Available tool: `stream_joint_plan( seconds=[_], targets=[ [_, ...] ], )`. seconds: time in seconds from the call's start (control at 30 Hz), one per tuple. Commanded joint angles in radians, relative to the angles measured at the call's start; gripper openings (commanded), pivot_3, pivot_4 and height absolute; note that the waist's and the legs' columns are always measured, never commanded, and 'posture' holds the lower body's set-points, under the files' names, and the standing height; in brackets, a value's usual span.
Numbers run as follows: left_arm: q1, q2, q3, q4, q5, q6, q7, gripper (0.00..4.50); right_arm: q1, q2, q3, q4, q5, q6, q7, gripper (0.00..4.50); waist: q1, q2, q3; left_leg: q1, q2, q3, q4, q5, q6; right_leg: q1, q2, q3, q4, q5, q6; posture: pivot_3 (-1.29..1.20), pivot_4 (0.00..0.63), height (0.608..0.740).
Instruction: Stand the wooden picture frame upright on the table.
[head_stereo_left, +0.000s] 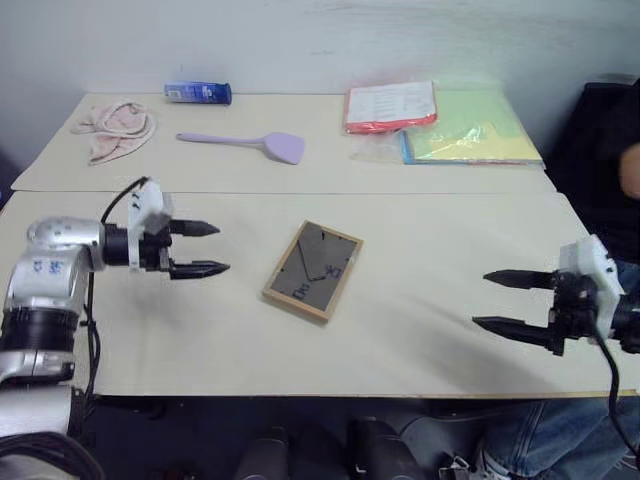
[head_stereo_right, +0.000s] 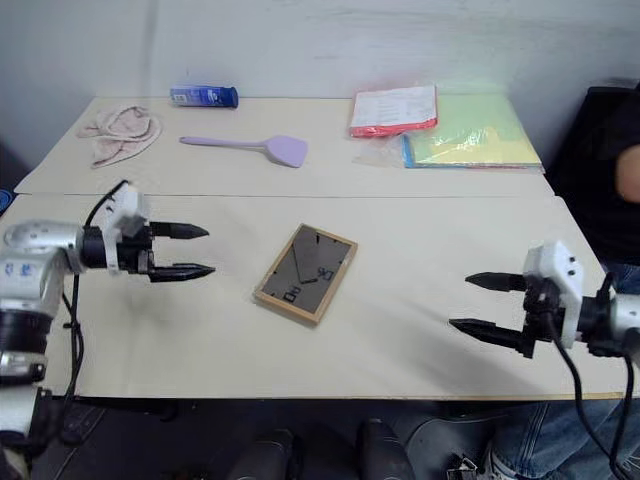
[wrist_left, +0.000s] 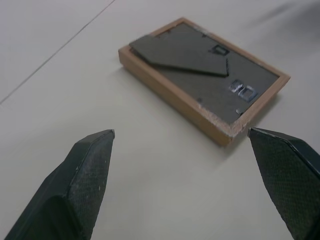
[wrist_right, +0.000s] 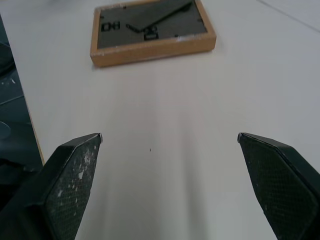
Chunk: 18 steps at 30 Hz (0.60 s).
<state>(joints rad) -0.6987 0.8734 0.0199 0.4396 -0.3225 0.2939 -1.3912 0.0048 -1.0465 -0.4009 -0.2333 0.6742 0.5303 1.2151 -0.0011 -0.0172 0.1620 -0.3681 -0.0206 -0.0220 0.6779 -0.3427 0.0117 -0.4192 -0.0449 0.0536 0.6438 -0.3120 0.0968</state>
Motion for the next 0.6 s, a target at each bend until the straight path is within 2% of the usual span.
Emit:
stream_joint_plan(
  seconds=[0.03, 0.27, 0.43, 0.47, 0.6],
  targets=[
    [-0.004, 0.005, -0.025, 0.019, 0.023, -0.022, -0.048, 4.5, -0.011, 0.004, -0.019, -0.014, 0.012, 0.002, 0.002, 4.47, -0.004, 0.001, 0.0, 0.0, 0.0, 0.0, 0.0, 0.0, 0.0, 0.0, 0.0, 0.0, 0.0, 0.0, 0.0, 0.0, 0.15, 0.74],
    [0.012, -0.013, -0.034, 0.003, 0.046, -0.026, -0.024, 4.5, -0.007, 0.05, 0.005, -0.056, -0.009, -0.001, -0.063, 4.47, 0.0, -0.001, 0.001, -0.007, 0.0, 0.003, 0.004, 0.0, 0.0, -0.008, 0.0, 0.002, 0.003, 0.0, 0.001, 0.0, 0.15, 0.74],
    [-0.042, -0.069, -0.09, 0.127, 0.151, -0.194, 0.024, 4.5, -0.038, 0.076, 0.068, -0.054, -0.064, -0.036, -0.104, 4.47, 0.003, -0.001, 0.001, -0.007, 0.0, 0.002, 0.004, 0.0, -0.001, -0.008, 0.0, 0.002, 0.004, 0.0, 0.001, 0.0, 0.15, 0.74],
    [-0.059, -0.085, -0.105, 0.164, 0.18, -0.24, 0.04, 4.31, -0.054, 0.083, 0.092, -0.044, -0.088, -0.052, -0.114, 4.49, 0.003, -0.001, 0.001, -0.007, 0.0, 0.003, 0.004, 0.0, 0.0, -0.008, 0.0, 0.002, 0.004, 0.0, 0.001, 0.0, 0.15, 0.74],
    [-0.119, -0.148, -0.148, 0.273, 0.243, -0.347, 0.065, 3.34, -0.117, 0.113, 0.178, -0.002, -0.165, -0.093, -0.144, 3.59, 0.002, -0.002, 0.002, -0.007, 0.0, 0.003, 0.004, 0.0, -0.001, -0.009, 0.0, 0.002, 0.004, 0.0, 0.001, 0.0, 0.15, 0.74]
  ],
)
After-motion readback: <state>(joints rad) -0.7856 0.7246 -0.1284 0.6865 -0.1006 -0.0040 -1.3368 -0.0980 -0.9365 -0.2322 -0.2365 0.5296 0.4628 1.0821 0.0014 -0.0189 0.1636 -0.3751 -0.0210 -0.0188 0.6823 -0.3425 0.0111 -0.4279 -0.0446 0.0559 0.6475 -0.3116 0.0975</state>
